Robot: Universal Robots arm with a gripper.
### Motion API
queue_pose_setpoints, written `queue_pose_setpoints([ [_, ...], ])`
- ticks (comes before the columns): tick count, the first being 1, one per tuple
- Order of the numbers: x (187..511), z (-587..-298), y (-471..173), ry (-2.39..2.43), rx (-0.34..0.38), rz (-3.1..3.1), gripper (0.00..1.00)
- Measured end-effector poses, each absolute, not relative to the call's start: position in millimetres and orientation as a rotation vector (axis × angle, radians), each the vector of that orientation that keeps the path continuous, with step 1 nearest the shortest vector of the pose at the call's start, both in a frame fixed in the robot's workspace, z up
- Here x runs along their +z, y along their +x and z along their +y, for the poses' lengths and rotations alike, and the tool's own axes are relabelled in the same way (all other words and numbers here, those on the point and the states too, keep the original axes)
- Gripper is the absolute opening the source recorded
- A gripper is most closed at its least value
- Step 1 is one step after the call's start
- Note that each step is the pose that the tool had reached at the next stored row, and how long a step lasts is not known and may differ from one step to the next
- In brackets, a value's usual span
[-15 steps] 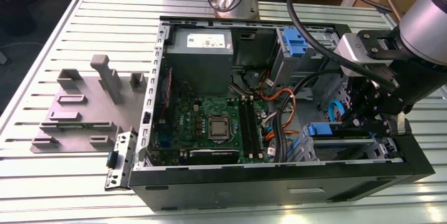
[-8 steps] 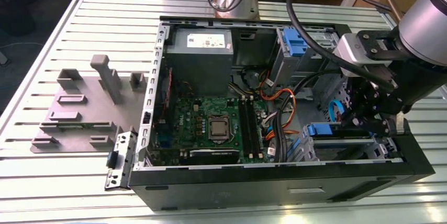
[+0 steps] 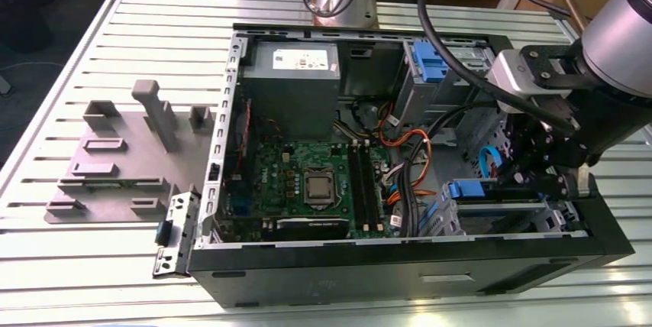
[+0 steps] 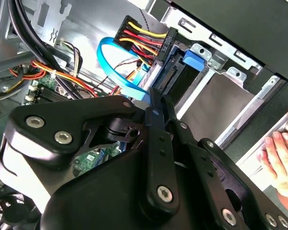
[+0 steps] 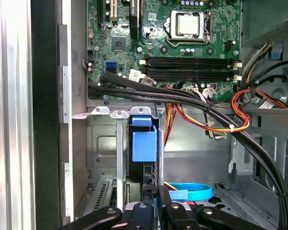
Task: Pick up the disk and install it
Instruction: 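Insert the first disk wire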
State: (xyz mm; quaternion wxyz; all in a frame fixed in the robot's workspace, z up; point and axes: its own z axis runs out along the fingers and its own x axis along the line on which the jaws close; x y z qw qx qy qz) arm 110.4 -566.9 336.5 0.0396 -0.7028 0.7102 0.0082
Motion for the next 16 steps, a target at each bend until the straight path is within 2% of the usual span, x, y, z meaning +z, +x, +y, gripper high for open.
queue_pose_setpoints([
  [16, 335.8, -568.5, 110.5, -2.153, 0.026, 2.175, 0.16],
])
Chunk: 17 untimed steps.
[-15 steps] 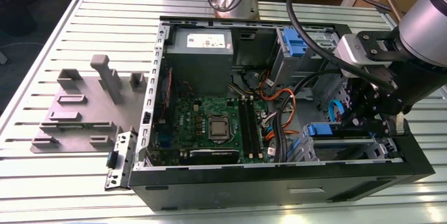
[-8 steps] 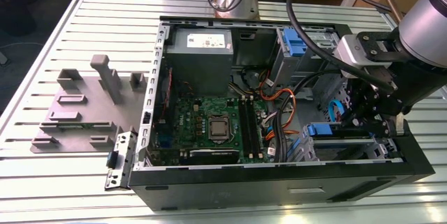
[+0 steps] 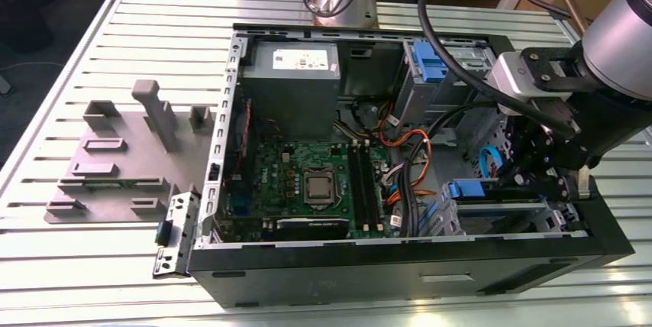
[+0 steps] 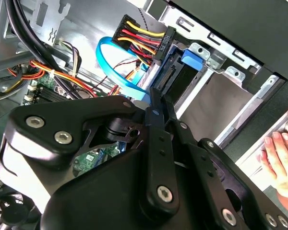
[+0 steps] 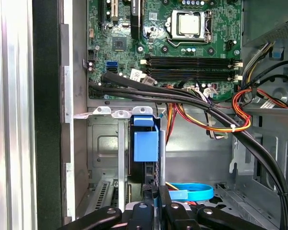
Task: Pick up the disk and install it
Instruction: 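Insert the first disk wire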
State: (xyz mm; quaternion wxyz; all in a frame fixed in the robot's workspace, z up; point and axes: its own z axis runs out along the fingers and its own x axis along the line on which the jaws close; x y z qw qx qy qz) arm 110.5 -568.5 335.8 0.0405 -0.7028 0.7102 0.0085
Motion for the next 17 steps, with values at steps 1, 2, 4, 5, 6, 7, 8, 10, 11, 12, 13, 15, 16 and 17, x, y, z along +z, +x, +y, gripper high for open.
queue_pose_setpoints([
  [1, 335.7, -568.6, 110.4, -2.153, 0.026, 2.175, 0.16],
  [2, 335.5, -568.6, 110.5, -2.152, 0.027, 2.175, 0.16],
  [4, 334.6, -568.7, 110.5, -2.152, 0.028, 2.174, 0.16],
  [5, 334.3, -568.7, 110.5, -2.151, 0.028, 2.174, 0.16],
  [6, 334.1, -568.6, 110.5, -2.151, 0.028, 2.174, 0.16],
  [7, 334.0, -568.7, 110.5, -2.151, 0.028, 2.174, 0.16],
  [8, 333.7, -568.7, 110.5, -2.151, 0.028, 2.174, 0.16],
  [10, 332.3, -568.8, 110.5, -2.151, 0.028, 2.173, 0.16],
  [11, 331.9, -568.8, 110.5, -2.151, 0.027, 2.173, 0.16],
  [12, 331.8, -568.8, 110.5, -2.151, 0.027, 2.173, 0.16],
  [13, 331.8, -568.8, 110.5, -2.151, 0.027, 2.173, 0.16],
  [15, 331.0, -568.7, 110.5, -2.15, 0.027, 2.173, 0.16],
  [16, 330.2, -568.8, 110.5, -2.15, 0.027, 2.173, 0.16],
  [17, 329.7, -568.8, 110.5, -2.15, 0.026, 2.173, 0.16],
])
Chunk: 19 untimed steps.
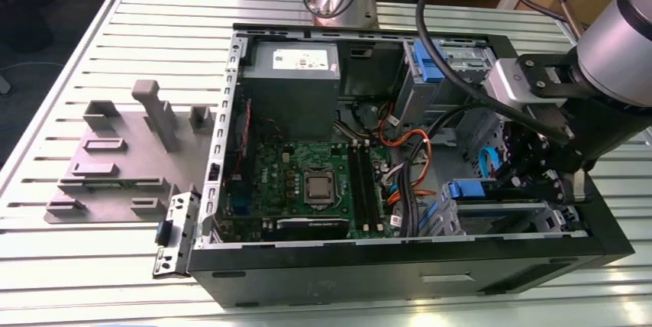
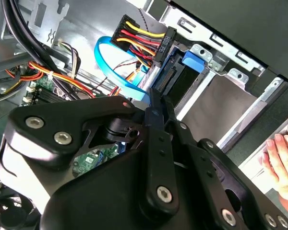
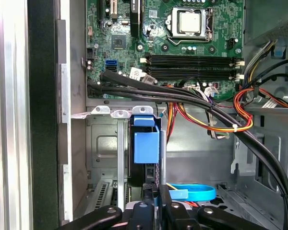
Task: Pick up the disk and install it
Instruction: 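Insert the first disk wire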
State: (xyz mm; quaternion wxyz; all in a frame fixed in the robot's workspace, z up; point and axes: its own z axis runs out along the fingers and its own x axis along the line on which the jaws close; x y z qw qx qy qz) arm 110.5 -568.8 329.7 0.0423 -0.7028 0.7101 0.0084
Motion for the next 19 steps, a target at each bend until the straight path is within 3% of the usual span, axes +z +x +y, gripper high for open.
queue_pose_setpoints([
  [9, 329.0, -568.8, 110.5, -2.15, 0.026, 2.172, 0.16],
  [11, 328.6, -568.7, 110.5, -2.15, 0.026, 2.172, 0.23],
  [13, 328.7, -568.8, 110.5, -2.15, 0.026, 2.172, 0.23],
  [14, 328.9, -568.8, 110.5, -2.15, 0.026, 2.173, 0.3],
  [19, 330.6, -568.8, 110.5, -2.15, 0.025, 2.173, 0.3],
])
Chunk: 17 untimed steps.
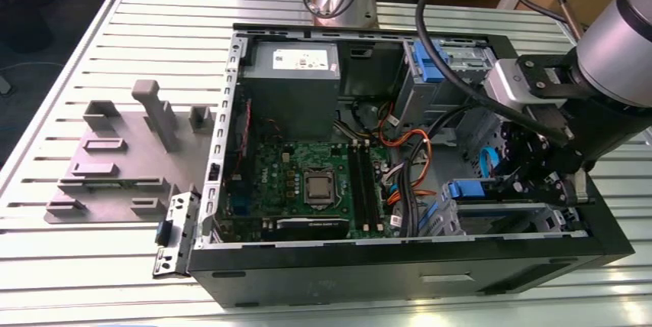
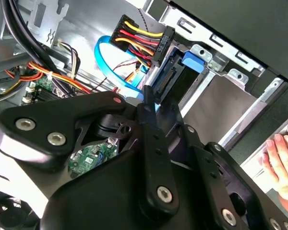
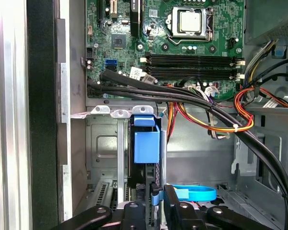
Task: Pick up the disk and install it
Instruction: 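Insert the first disk wire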
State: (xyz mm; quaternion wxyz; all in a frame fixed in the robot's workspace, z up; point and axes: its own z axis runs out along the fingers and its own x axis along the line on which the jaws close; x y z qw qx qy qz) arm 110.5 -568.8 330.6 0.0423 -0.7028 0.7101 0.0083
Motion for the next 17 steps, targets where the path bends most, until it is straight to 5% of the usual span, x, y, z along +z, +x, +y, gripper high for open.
queue_pose_setpoints([
  [17, 346.5, -568.8, 110.5, -2.15, 0.027, 2.173, 0.3],
])
